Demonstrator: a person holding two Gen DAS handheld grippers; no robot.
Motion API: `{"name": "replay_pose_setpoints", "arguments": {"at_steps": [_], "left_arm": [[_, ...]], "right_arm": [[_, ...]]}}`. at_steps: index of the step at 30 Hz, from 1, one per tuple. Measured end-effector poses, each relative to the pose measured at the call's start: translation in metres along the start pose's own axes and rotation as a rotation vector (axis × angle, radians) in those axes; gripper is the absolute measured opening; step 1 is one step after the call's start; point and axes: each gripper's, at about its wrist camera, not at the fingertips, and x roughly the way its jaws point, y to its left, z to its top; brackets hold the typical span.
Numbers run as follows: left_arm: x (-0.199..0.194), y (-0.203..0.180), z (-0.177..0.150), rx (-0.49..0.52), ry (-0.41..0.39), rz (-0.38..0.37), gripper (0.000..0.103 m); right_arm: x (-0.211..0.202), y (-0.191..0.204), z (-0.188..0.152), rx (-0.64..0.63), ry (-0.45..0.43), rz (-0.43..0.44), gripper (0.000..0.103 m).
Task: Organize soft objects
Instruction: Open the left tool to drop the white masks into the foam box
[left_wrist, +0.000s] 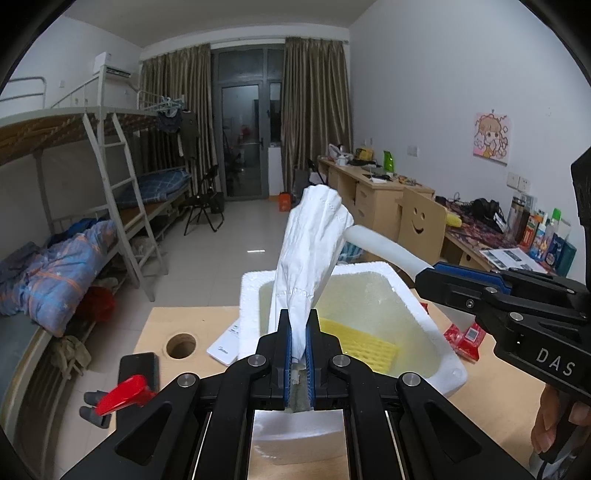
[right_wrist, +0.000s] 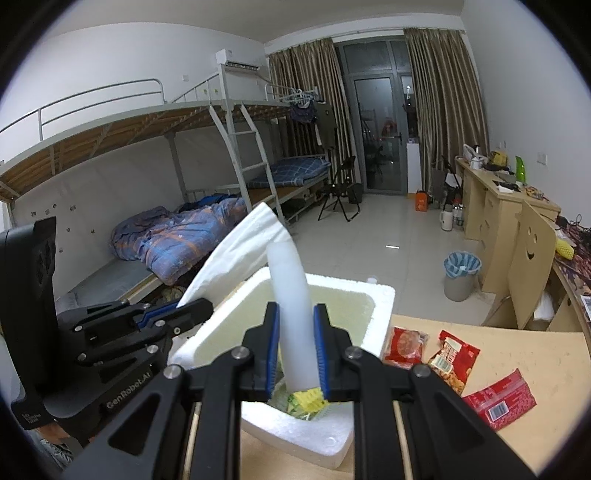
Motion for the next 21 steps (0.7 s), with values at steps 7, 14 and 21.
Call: {"name": "replay_pose_setpoints", "arguments": {"at_steps": [7, 14, 21], "left_arm": [[0.015, 0.001, -0.003, 0.008, 0.027, -0.011, 0.007], [0.027, -0.002, -0.009, 0.016, 0.063, -0.046, 0.007], [0.034, -0.007, -0.012, 0.04, 0.084, -0.052, 0.014]], "right_arm": [[-0.004, -0.009, 0.006, 0.017, -0.007, -0.029, 0.022], [-0.008, -0.014, 0.009, 0.02, -0.016, -0.038, 0.022], [-0.006, -0.014, 0.011, 0.017, -0.016, -0.04, 0.022]]}}
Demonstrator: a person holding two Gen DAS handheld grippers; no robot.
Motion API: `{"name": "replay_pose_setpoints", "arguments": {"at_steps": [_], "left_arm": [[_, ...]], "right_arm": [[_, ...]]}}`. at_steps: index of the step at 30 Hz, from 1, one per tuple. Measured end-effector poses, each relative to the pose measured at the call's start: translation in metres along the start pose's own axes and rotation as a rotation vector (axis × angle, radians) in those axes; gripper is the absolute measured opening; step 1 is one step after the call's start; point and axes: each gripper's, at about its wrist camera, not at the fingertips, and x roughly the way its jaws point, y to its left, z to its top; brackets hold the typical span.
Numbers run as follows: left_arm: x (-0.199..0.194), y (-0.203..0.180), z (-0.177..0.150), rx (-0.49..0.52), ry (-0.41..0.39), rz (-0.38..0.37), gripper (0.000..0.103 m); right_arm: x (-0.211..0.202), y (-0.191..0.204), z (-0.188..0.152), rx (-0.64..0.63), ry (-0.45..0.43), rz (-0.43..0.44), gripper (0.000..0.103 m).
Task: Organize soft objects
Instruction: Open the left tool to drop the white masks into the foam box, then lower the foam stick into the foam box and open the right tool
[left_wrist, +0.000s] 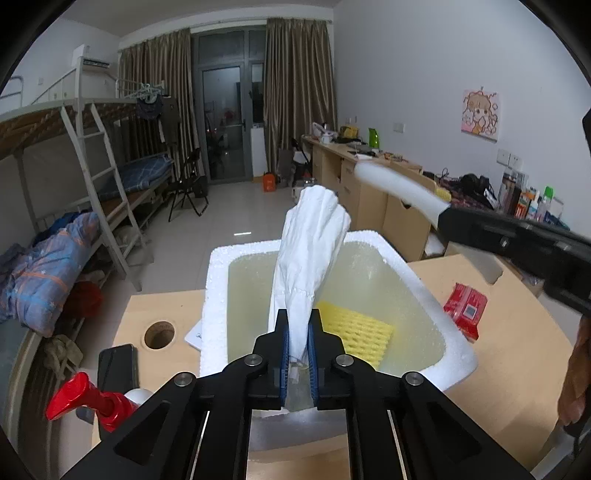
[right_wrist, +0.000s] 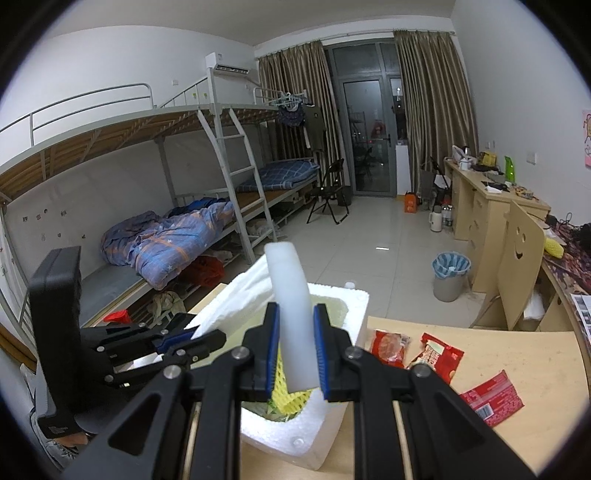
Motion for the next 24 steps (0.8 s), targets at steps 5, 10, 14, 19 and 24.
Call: {"name": "replay_pose_setpoints", "arguments": {"at_steps": [5, 10, 14, 19, 24], "left_arm": [[0.004, -0.001, -0.002, 0.009, 0.01, 0.04, 0.087], [-0.004, 0.001, -0.002, -0.006, -0.042, 0.076, 0.087], [-0.007, 0.004, -0.001, -0.026, -0.05, 0.082, 0.087], [-0.016, 0.004, -0.001, -0.036, -0.067, 0.096, 0.091], [-0.027, 0.007, 0.0, -0.044, -0.09, 0.128, 0.091]], "right_arm": [[-0.003, -0.005, 0.003, 0.009, -0.017, -0.009, 0.022], [-0.003, -0.008, 0.003, 0.009, -0.018, -0.009, 0.022], [-0.001, -0.007, 0.002, 0.006, -0.012, -0.006, 0.022], [0.004, -0.004, 0.001, 0.0, 0.0, 0.003, 0.022], [0.013, 0.001, -0.001, -0.006, 0.018, 0.024, 0.022]]}}
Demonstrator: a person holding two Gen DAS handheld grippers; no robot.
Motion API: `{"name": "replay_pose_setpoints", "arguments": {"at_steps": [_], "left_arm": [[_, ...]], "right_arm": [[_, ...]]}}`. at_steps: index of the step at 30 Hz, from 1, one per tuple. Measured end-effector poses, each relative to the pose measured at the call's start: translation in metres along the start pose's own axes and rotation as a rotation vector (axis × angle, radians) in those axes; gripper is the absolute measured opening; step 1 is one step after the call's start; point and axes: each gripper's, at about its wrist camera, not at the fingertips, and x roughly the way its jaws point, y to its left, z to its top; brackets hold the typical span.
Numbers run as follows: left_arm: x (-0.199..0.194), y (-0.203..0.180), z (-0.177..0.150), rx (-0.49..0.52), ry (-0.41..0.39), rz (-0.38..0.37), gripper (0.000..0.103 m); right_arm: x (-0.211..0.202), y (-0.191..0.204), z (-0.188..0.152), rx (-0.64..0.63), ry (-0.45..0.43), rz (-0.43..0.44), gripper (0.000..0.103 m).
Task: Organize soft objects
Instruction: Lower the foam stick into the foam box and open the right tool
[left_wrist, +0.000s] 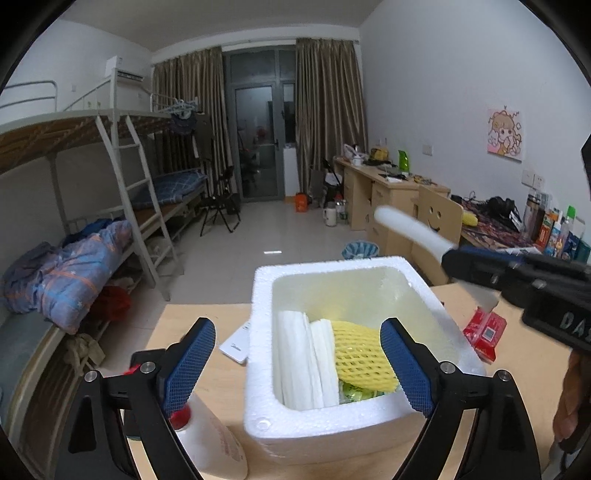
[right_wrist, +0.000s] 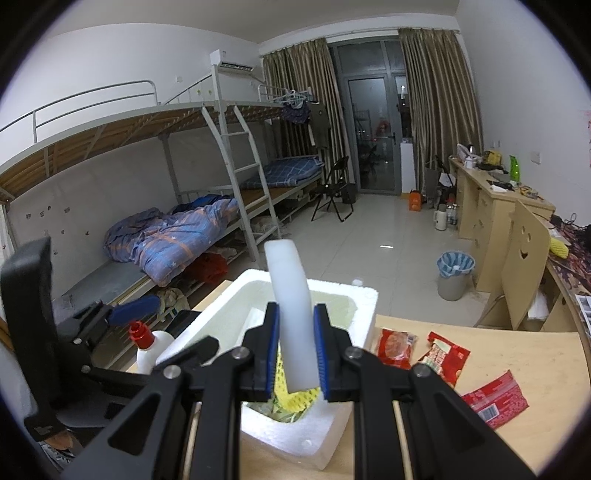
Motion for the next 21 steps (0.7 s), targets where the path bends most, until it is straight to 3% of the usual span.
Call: {"name": "replay_pose_setpoints", "arguments": {"at_steps": [10, 13, 21], "left_arm": [[-0.027, 0.015, 0.004, -0.037, -0.066, 0.029, 0.091], [-0.037, 0.016, 0.004, -0.04, -0.099, 0.051, 0.102], [-0.056, 0.031, -0.006, -0.084, -0.132, 0.046, 0.103]], "right_arm": [[0.012, 0.003, -0.005, -0.01, 0.027, 0.035, 0.022], [0.014, 0.001, -0.005, -0.007, 0.032, 0.036, 0.022], [0.024, 0.001, -0.008, -0.006, 0.054, 0.042, 0.022]]}}
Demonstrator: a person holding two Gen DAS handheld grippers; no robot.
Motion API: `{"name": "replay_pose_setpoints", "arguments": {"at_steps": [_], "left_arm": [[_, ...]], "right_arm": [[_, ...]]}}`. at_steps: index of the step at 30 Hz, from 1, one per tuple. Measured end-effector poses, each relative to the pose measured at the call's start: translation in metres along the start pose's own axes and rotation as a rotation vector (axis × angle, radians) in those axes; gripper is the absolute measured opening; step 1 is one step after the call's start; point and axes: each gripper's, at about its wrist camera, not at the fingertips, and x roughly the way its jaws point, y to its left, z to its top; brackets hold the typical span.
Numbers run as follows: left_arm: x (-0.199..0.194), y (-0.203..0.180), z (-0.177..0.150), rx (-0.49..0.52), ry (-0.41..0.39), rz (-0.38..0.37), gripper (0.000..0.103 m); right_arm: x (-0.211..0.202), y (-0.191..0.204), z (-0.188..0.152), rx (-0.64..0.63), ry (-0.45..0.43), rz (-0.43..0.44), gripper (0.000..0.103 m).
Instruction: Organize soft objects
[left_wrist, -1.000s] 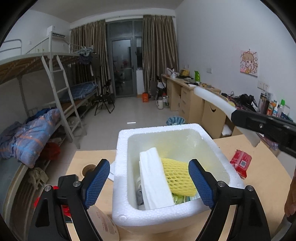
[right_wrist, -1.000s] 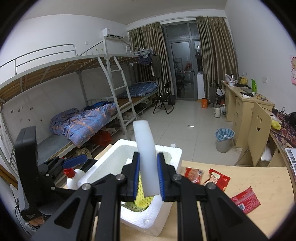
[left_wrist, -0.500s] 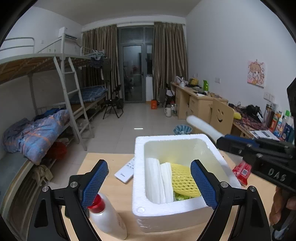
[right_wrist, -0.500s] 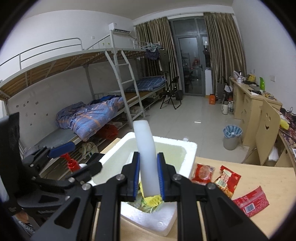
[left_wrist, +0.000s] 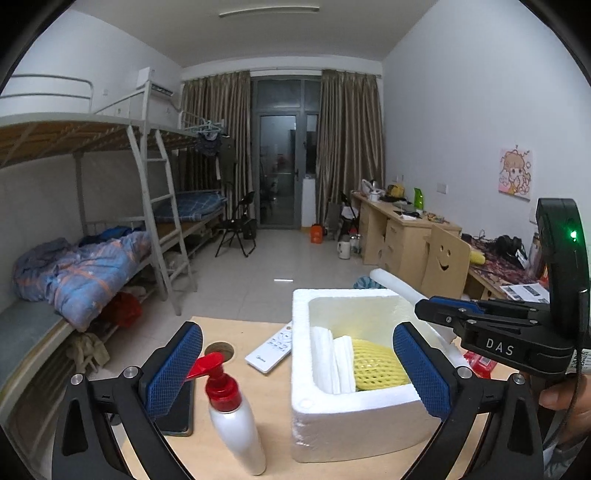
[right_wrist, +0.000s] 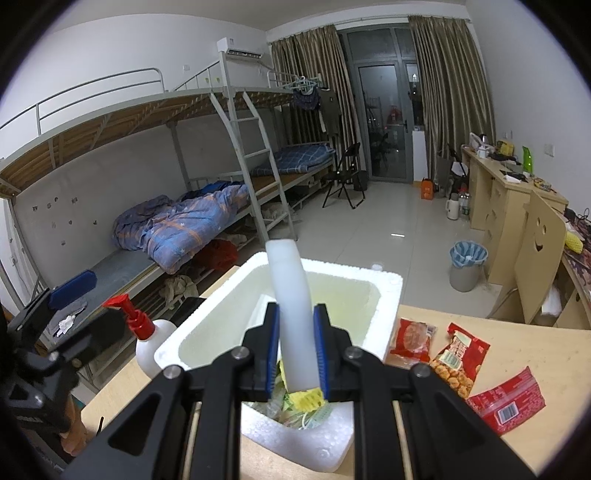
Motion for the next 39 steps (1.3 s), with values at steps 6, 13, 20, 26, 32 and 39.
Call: {"name": "replay_pose_setpoints", "arguments": {"at_steps": [6, 13, 20, 26, 32, 39], "left_arm": [[-0.002, 0.005, 0.0, 0.006, -0.002, 0.014, 0.103], [0.001, 0.007, 0.0, 0.013, -0.001, 0.037, 0.103], [0.002, 0.007, 0.001, 0.007, -0.002, 0.037, 0.103], [0.0, 0.01, 0.002, -0.002, -0.004, 0.032, 0.103], [0.0, 0.01, 0.001, 0.003, -0.004, 0.03, 0.103], [-0.003, 0.009, -0.001, -0.002, -0.015, 0.018, 0.103]], "right_arm": [[0.009, 0.002, -0.001, -0.005, 0.02, 0.006, 0.022], [0.015, 0.003, -0.004, -0.01, 0.039, 0.012, 0.022], [0.011, 0.007, -0.004, -0.033, 0.021, -0.031, 0.075], [0.009, 0.011, -0.005, -0.064, 0.004, -0.049, 0.094], [0.009, 0.012, -0.005, -0.076, -0.006, -0.068, 0.103], [0.006, 0.012, -0.004, -0.088, -0.016, -0.119, 0.103]]}}
